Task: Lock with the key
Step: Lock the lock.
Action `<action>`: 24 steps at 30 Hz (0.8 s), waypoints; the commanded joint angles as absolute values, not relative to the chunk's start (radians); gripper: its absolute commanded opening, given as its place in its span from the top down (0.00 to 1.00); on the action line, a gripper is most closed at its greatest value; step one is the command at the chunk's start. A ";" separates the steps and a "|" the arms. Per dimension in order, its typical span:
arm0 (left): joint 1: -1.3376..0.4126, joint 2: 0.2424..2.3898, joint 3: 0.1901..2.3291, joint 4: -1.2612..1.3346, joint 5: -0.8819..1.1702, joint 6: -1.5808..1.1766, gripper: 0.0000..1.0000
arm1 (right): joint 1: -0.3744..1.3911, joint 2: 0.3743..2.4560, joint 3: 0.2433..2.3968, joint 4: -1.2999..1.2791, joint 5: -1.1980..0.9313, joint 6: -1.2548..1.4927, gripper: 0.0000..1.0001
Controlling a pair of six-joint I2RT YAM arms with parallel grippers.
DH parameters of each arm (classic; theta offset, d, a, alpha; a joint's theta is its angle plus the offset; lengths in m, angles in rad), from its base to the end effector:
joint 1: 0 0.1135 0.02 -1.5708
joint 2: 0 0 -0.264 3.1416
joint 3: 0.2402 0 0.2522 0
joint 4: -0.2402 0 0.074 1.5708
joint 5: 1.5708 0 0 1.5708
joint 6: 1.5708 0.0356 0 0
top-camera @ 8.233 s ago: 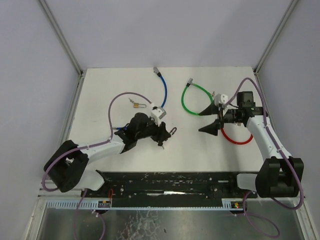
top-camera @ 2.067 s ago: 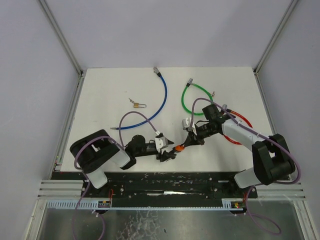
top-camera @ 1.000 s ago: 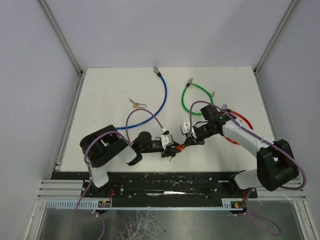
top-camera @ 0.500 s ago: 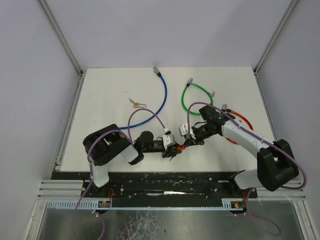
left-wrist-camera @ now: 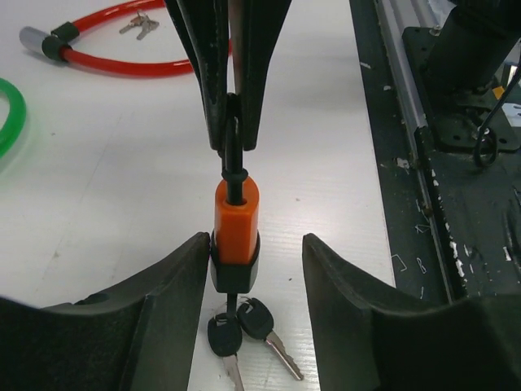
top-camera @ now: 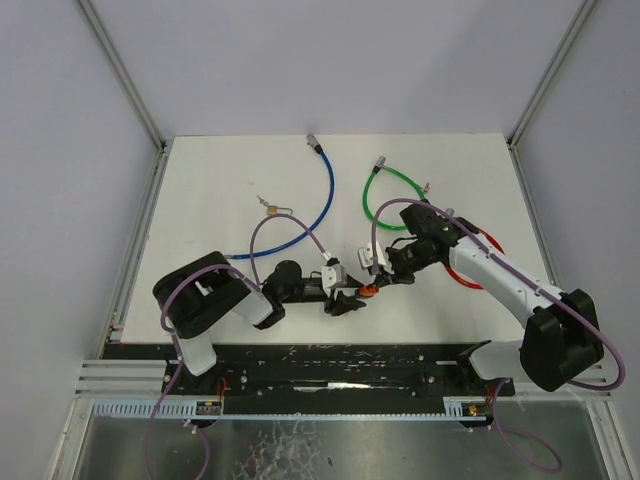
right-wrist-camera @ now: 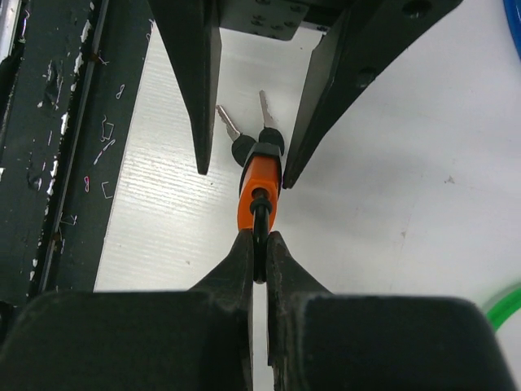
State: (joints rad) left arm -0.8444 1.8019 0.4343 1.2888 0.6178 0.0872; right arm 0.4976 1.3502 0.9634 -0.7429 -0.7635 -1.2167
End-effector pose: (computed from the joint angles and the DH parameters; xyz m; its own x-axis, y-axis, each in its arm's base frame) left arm 0.1781 -0.2315 0.1346 0.0344 0.0682 -0.9971 0.9937 0.1042 0.0414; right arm 0.2117 0.1430 0.2441 0.2912 -0.6129 -0.7345 -0.9548 -0.2336 -0.1836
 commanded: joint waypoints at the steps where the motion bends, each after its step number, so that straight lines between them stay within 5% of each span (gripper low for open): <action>1: -0.845 1.770 0.424 1.366 0.628 0.070 0.51 | 0.510 1.310 1.032 -0.814 -0.741 -1.222 1.00; 24: -0.846 1.914 0.469 1.407 0.638 0.072 0.59 | 0.572 1.437 1.060 -0.795 -0.627 -1.123 1.00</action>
State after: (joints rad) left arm -0.8444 1.8896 0.4442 1.3109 0.6209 0.0750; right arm 0.5571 1.4250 1.0183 -0.7986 -0.6365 -1.1454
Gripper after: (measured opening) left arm 0.417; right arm 0.047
